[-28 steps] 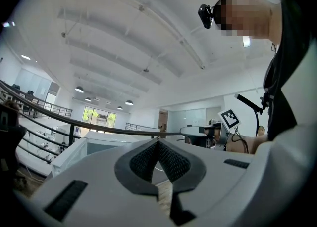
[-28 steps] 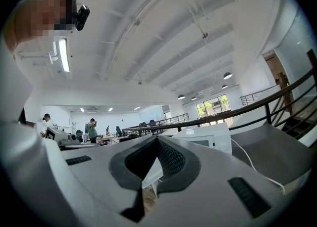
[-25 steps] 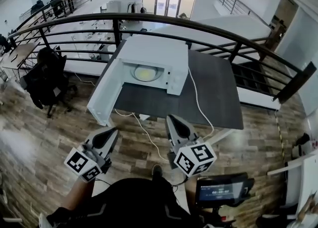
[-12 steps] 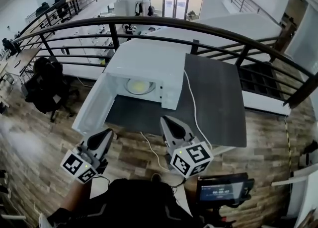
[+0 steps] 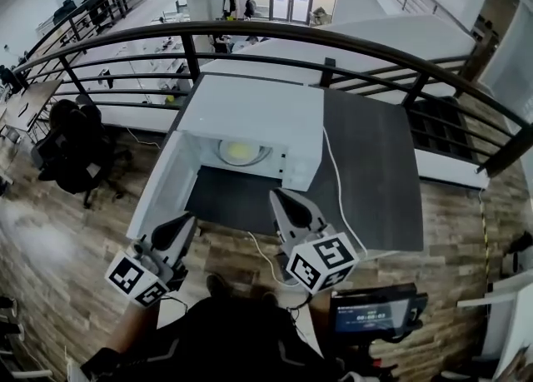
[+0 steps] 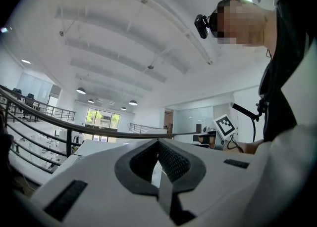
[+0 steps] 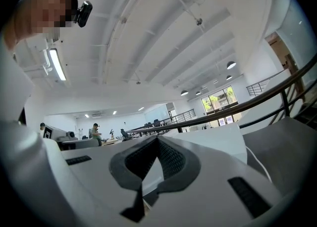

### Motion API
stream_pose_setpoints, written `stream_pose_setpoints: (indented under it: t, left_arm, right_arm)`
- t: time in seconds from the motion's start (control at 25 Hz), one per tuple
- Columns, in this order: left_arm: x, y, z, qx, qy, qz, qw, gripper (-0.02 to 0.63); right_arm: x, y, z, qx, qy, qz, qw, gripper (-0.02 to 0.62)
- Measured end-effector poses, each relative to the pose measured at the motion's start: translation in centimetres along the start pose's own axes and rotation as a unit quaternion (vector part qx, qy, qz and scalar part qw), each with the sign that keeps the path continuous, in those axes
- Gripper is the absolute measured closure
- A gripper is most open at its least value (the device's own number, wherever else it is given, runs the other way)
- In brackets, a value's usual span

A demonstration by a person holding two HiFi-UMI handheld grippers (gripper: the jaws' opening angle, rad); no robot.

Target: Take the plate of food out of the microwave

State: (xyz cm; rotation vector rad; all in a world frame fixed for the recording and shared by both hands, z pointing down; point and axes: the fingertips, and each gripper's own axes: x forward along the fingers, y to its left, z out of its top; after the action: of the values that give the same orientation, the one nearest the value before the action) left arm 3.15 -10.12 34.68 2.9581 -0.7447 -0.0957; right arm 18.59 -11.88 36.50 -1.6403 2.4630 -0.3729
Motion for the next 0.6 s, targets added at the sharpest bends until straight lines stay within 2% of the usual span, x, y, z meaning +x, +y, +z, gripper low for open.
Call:
stream_pose_setpoints:
  t: [0.32,0.56,0.6]
  left_arm:
    - [-1.6,5.9,2.8,-0.01,-0.031,-0.048,0.9984,0.603]
    - [-3.1,10.1,2.3,-0.024,-0.035,-0.068,0.9967,0.603]
    - [-3.1,10.5,2.2,-0.027,-0.032,-0.067,0.9969,0.603]
  right_arm:
    - [8.2,2.0,-1.6,0.042,-0.007,-0.042,0.998,0.595]
    - [12.1,1.9,-5.0,0.131,-0.012,-0.068,0.989,0.589]
    - [12.5,1.6,-5.6,0.147,-0.009,-0.072,0.986,0.564]
